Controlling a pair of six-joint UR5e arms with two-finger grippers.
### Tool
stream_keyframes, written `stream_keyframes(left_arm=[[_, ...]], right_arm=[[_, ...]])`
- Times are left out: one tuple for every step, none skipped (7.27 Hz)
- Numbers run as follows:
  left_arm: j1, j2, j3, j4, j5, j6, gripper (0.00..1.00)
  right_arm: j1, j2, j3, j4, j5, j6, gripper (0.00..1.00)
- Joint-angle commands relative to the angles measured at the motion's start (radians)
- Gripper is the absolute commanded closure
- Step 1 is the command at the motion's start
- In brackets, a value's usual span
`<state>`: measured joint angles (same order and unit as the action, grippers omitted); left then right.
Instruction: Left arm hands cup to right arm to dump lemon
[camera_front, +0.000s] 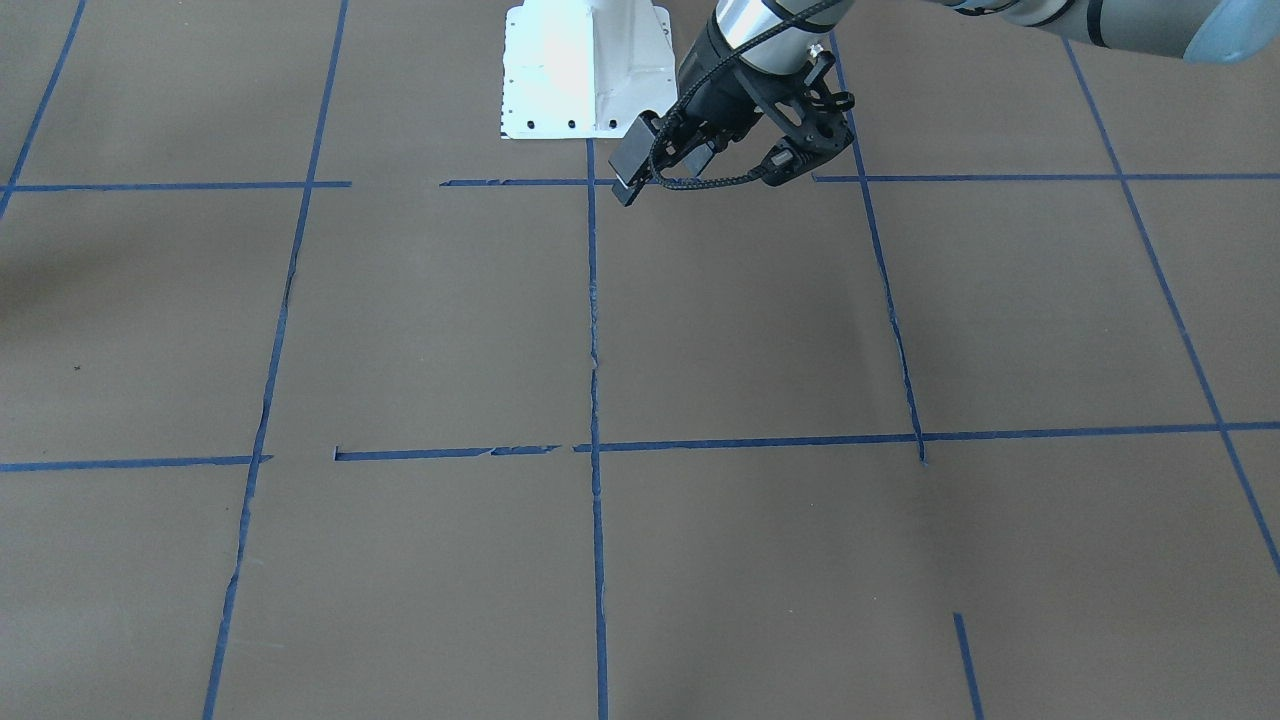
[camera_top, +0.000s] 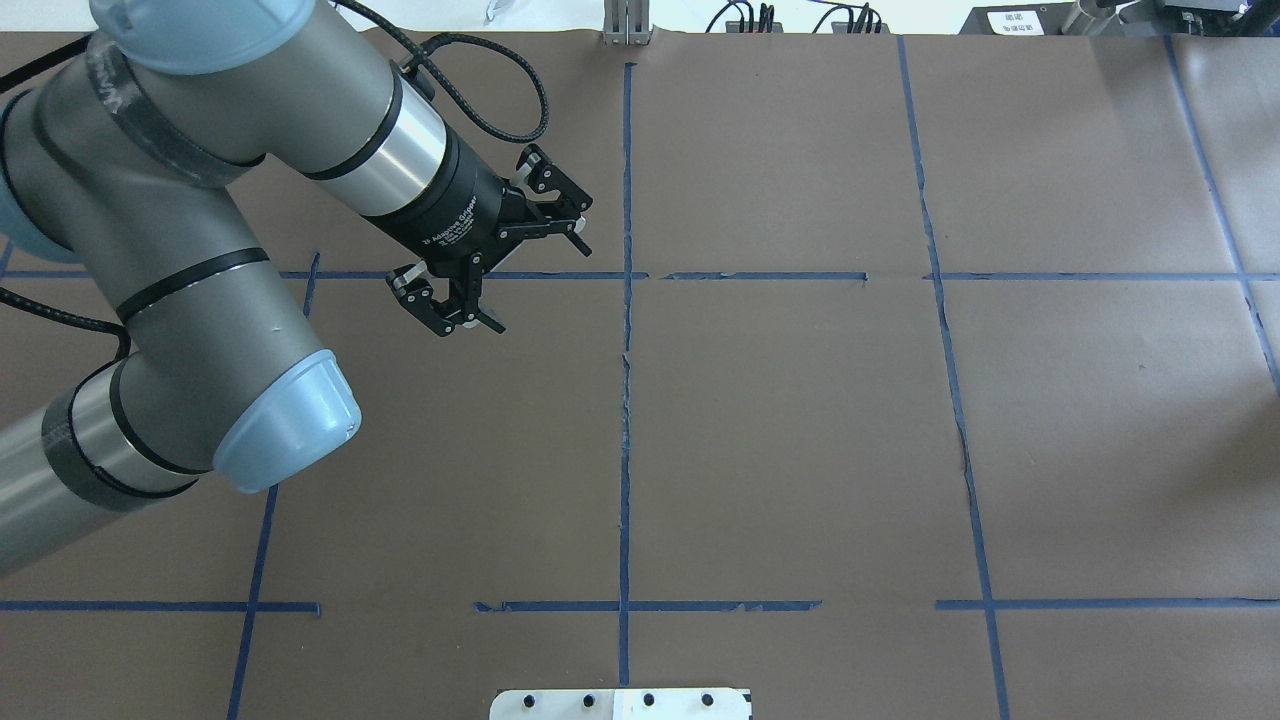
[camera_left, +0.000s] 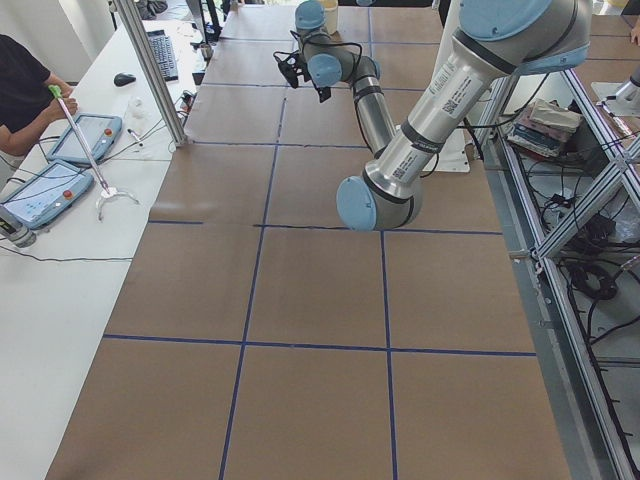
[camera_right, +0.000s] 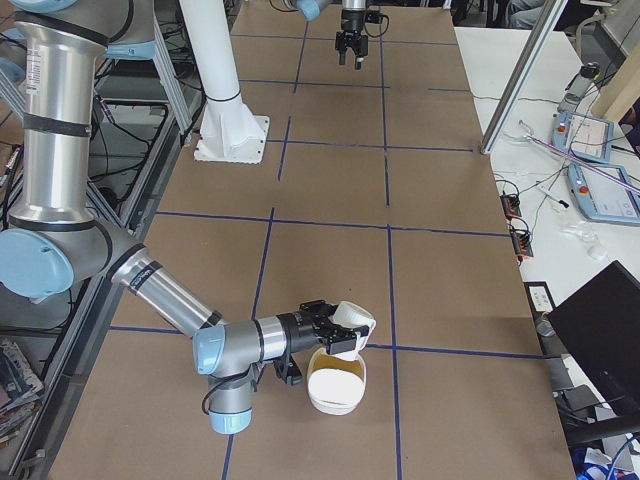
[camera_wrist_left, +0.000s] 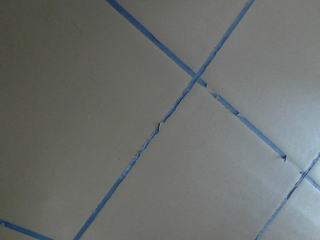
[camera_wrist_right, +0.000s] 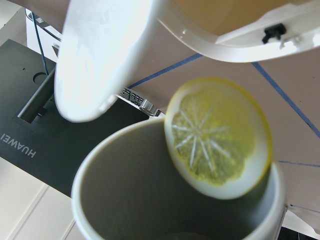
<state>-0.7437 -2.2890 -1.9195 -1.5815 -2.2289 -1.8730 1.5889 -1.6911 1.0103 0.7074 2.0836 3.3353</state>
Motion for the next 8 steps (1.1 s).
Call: stream_keyframes(left_arm=[[0.0,-0.001,0.0,0.0,0.0,0.0,0.0],[0.0,0.0,0.002,0.0,0.0,0.0,0.0],[-0.002,0.0,0.002,0.0,0.002,0.0,0.0],[-0.005,0.0,0.001,0.0,0.0,0.002,0.0],[-0.005,0.0,0.002,0.0,0.0,0.0,0.0],[-0.005,-0.001,0.001,0.0,0.0,0.002,0.0],[-0.005,0.0,0.001,0.0,0.0,0.0,0.0],[-0.005,0.0,0.001,0.0,0.0,0.0,0.0]], right_arm=[[0.016,0.016,-0.021,0.007,0.0,0.063,0.73],[0.019,0.013,-0.019,0.007,0.0,0.076,0.72],[0.019,0.01,-0.009,0.012,0.0,0.072,0.71],[0.019,0.008,0.025,0.027,0.009,0.031,0.66],[0.017,-0.01,0.062,0.03,0.016,-0.052,0.66],[0.016,-0.016,0.138,0.017,0.039,-0.06,0.66],[0.008,-0.015,0.177,-0.02,0.07,-0.109,0.66],[-0.015,-0.015,0.221,-0.063,0.072,-0.169,0.66]])
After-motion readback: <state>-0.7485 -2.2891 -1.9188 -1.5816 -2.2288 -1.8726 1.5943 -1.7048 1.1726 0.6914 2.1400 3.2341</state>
